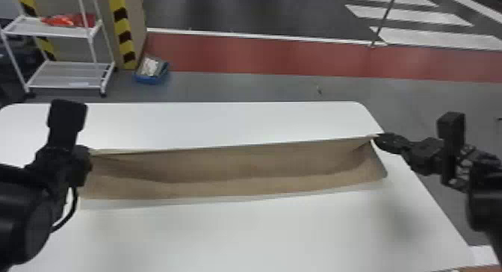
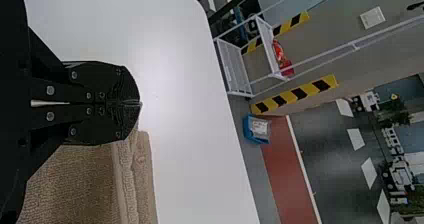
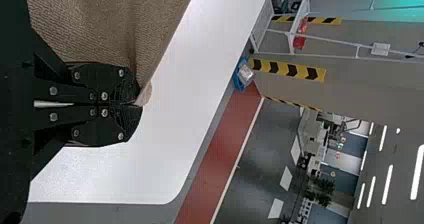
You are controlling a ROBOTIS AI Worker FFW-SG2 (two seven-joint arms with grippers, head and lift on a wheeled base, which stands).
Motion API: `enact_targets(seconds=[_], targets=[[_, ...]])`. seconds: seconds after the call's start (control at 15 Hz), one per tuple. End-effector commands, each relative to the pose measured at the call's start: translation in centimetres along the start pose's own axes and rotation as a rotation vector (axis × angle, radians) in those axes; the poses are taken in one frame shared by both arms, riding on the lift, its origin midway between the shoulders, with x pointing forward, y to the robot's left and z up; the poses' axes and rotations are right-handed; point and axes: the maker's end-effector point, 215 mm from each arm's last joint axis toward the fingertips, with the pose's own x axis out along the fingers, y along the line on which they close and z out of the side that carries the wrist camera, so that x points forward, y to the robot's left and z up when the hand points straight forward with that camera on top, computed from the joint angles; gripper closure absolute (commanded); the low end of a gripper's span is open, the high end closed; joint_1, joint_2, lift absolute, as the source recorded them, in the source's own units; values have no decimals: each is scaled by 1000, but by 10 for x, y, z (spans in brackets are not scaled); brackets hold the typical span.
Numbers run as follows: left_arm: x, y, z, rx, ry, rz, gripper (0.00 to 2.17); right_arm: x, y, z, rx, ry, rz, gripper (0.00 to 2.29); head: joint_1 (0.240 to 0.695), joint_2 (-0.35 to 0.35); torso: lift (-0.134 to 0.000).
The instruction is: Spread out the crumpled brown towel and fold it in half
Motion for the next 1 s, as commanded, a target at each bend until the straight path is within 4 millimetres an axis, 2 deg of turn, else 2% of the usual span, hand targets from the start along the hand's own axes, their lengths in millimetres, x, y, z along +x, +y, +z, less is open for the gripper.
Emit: enact_targets(seconds=[0.0, 0.07, 0.13, 0.2, 0.27, 0.4, 0.47, 0.53, 0.6, 0.73, 0.93], targets=[[6, -2, 0, 20, -5, 10, 1106, 10, 6, -1, -3, 4, 8, 1878, 695, -153, -125], [8, -3, 1, 24, -8, 12, 998, 13, 5, 2, -11, -4, 4, 1855, 695, -152, -125], [10, -6, 1, 25, -16, 8, 785, 16, 7, 3, -18, -7, 3, 1686, 695, -150, -125], [12, -9, 1, 26, -19, 3, 431, 19, 8, 4, -25, -7, 1, 1575, 695, -148, -125], [14, -10, 0, 26, -20, 1, 313, 22, 12, 3, -28, -5, 9, 1575, 695, -146, -125], [17, -16, 8, 21, -50, -6, 232, 28, 15, 7, -45, -14, 3, 1318, 695, -140, -125], [18, -16, 8, 22, -52, -5, 137, 30, 13, 8, -45, -18, -9, 1048, 695, -138, -125], [18, -15, 7, 22, -51, 1, 134, 31, 10, 10, -48, -32, -34, 269, 695, -137, -125], [16, -14, 8, 20, -57, 7, 134, 31, 9, 12, -54, -45, -46, -2, 695, -137, -125], [15, -8, -2, 13, -47, 16, 134, 29, 6, 9, -46, -47, -61, 9, 695, -137, -125], [12, 0, -5, -15, -49, 14, 134, 24, 0, 10, -47, -57, -77, 53, 695, -135, -125]])
